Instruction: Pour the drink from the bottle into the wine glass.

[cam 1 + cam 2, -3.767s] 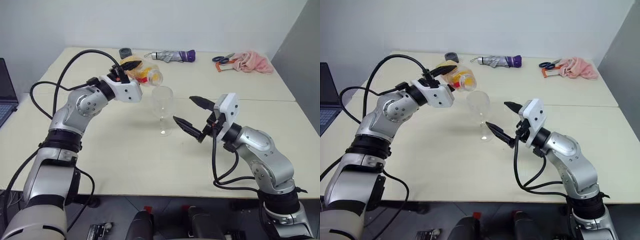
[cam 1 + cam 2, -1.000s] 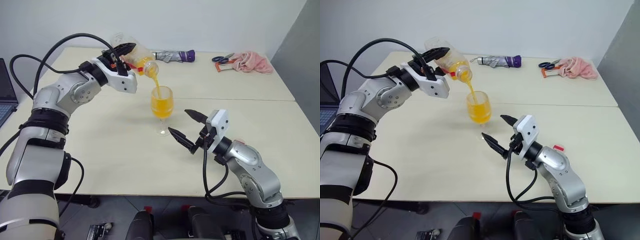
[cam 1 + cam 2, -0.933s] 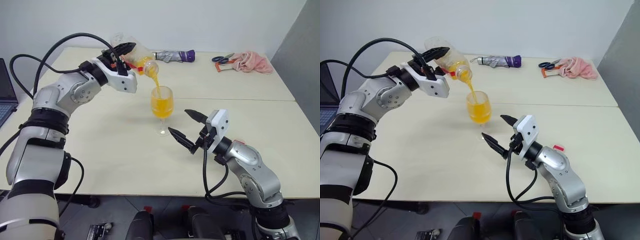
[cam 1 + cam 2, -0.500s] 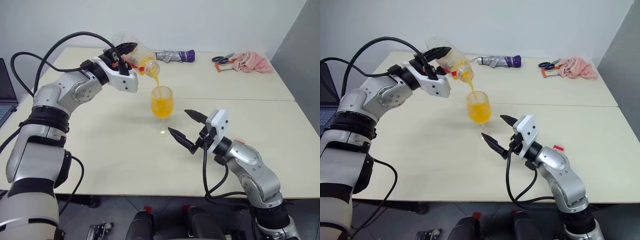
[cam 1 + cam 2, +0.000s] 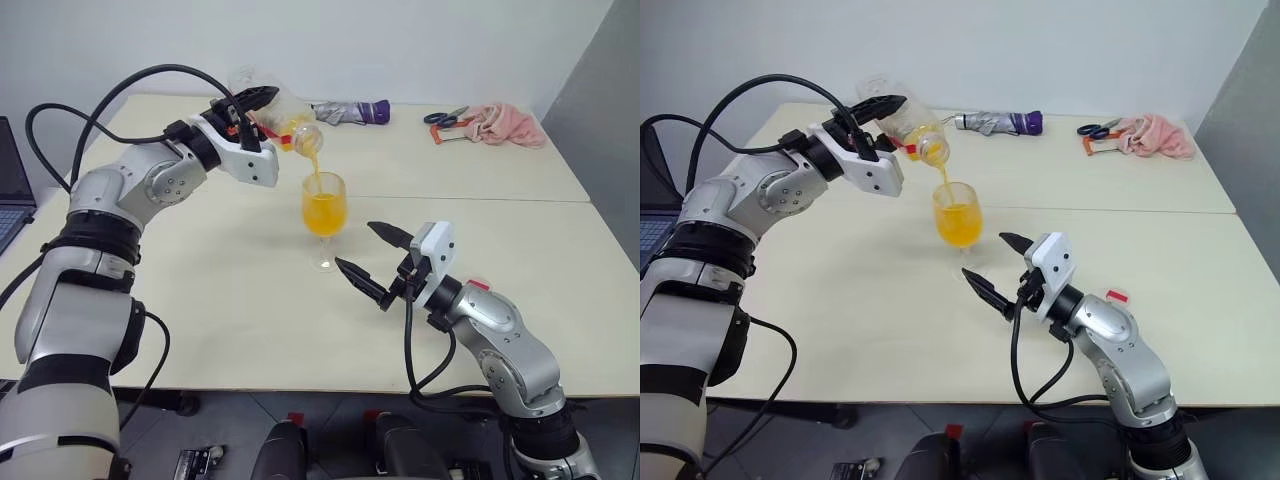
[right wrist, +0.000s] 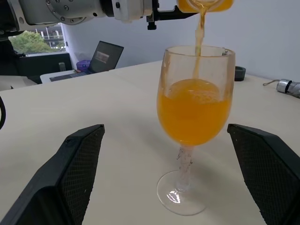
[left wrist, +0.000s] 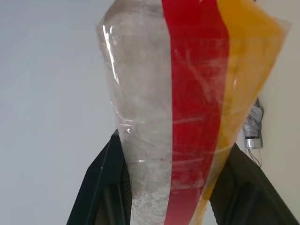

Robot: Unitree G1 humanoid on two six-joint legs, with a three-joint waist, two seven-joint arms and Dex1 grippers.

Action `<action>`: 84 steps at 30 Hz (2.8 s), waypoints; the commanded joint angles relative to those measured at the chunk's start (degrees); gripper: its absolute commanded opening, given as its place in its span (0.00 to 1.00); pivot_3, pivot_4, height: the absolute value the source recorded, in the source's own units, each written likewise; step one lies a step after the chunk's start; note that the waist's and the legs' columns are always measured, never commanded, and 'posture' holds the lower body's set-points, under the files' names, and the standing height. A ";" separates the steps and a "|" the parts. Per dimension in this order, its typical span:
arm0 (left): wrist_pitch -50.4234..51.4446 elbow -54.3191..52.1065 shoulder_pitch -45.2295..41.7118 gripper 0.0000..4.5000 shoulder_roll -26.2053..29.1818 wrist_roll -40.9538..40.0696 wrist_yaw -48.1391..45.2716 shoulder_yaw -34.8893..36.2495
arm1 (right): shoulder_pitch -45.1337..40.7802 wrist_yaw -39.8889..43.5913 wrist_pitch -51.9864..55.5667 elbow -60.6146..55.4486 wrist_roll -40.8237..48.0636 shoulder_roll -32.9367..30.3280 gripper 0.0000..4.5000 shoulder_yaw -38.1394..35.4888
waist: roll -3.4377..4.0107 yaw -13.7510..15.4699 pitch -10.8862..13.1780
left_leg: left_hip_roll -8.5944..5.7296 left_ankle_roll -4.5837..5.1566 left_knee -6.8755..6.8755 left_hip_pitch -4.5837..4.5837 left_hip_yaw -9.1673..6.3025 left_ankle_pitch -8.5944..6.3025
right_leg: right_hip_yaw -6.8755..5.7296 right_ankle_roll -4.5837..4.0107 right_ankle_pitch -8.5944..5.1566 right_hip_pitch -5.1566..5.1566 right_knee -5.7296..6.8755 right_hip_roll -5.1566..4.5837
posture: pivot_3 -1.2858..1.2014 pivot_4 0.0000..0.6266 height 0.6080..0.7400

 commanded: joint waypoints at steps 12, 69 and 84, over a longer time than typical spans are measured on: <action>6.43 -3.24 4.59 0.38 -5.86 -22.26 -18.08 7.54 | -0.52 1.00 -1.89 -2.73 -0.62 -0.90 1.00 0.62 | 0.00 -0.04 0.00 | 0.00 0.00 0.02 0.01 0.01 0.00 | 0.01 0.00 0.00 0.00 0.05 0.00 | 0.52 0.24 1.00; 52.86 -30.14 43.69 0.99 -13.93 -58.21 -26.79 37.34 | -10.16 9.37 9.77 -1.94 1.40 -8.75 1.00 4.13 | -0.01 -0.03 -0.03 | 0.20 0.01 0.69 0.03 -0.24 0.00 | -0.03 0.00 -0.02 0.07 0.68 -0.02 | 0.52 0.24 1.00; 59.53 -61.55 67.63 0.99 -23.29 -60.22 -12.59 40.56 | 8.22 -6.26 -23.65 23.22 -7.27 3.56 1.00 -8.33 | -0.06 -0.01 -0.06 | 0.30 0.00 0.63 0.10 -0.11 0.00 | 0.13 0.02 -0.02 0.12 0.53 -0.10 | 0.52 0.24 1.00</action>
